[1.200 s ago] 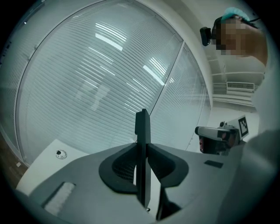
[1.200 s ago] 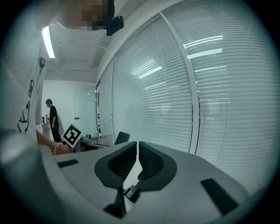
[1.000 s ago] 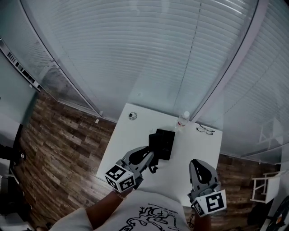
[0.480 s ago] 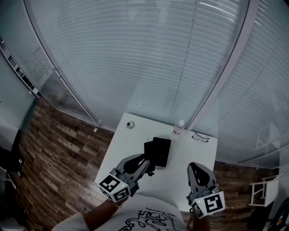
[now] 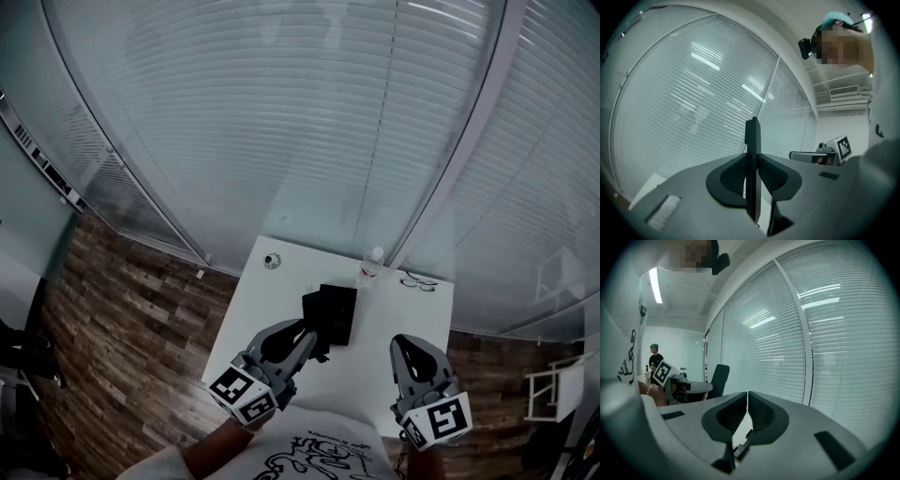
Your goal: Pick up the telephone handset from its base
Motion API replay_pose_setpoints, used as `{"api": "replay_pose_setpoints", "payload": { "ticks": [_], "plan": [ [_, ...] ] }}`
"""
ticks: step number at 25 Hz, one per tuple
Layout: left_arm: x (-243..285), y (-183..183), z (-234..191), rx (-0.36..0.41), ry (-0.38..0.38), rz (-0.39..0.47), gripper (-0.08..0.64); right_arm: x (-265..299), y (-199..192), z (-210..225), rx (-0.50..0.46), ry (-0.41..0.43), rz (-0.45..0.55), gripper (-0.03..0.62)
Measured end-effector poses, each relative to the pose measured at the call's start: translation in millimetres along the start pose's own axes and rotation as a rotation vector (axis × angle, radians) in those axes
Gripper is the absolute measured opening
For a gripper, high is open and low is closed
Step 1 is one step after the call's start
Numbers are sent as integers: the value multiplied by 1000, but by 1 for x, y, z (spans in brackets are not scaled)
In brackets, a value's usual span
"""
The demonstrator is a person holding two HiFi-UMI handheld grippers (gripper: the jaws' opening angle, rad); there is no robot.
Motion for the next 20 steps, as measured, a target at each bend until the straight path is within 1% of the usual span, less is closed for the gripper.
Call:
{"api": "replay_pose_setpoints", "payload": {
  "ticks": [4, 6, 9, 15, 20],
  "plan": [
    [-2, 5, 4, 14, -10, -1, 69, -4, 3, 0, 0, -18, 11, 11],
    [-2, 3, 3, 17, -6, -1, 69, -5, 0, 4, -17, -29, 21, 11],
    [-3, 0, 3, 14, -5, 0, 69, -6, -3, 5, -9, -37, 31, 11],
    [-6, -2, 11, 19, -26, -9, 67, -12, 2, -1, -12, -42, 27, 11],
    [-7, 2, 15, 19, -31, -6, 67, -16, 6, -3, -23, -47, 17, 11]
  ]
}}
Point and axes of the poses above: the fingertips, and each gripper's own axes: x forward along the fingers, z to its right, y out of its top, the point moved 4 cm from there along -x, backward along the fingers, and after that the axes turned 3 degrees about -x, right-handed, at the moved point
